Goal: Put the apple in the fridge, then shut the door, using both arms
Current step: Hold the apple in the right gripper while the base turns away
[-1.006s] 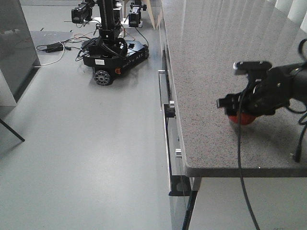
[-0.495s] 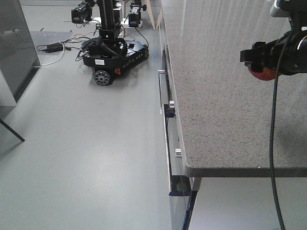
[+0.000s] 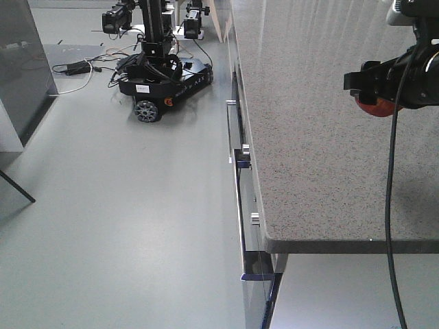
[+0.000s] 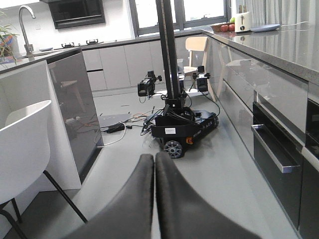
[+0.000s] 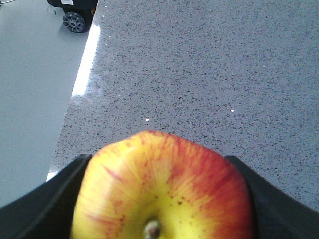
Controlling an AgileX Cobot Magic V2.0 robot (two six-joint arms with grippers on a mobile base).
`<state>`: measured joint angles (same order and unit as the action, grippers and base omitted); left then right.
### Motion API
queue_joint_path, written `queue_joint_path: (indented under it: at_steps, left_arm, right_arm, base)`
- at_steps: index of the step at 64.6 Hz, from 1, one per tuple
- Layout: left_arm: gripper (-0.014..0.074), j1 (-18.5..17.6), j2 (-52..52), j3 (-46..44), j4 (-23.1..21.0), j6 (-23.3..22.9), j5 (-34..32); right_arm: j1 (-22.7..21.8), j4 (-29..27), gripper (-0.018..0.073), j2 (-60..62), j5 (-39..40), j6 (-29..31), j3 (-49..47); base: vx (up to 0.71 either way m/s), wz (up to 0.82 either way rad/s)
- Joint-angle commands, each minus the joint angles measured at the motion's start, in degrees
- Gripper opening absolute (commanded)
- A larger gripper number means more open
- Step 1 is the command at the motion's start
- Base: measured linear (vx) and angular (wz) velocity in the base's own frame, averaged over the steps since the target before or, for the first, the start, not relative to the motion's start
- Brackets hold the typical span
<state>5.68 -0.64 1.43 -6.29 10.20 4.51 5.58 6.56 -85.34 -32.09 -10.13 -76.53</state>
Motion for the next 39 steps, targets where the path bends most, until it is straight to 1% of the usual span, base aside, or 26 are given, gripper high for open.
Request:
queue_joint_path:
  at_steps: [1, 39]
  left_arm:
    - [-0.0005, 0.1, -0.9, 1.6, -0.1, -0.5, -4.0]
    - [-0.0005, 0.1, -0.9, 1.6, -0.1, -0.5, -4.0]
  right_arm:
    - [-0.3, 0.7, -0.0008, 2.3, 3.9, 0.6, -1.7]
    - [-0.3, 0.7, -0.0008, 2.3, 3.9, 0.6, -1.7]
  base:
    - [0.00, 0.00]
    - [0.00, 0.00]
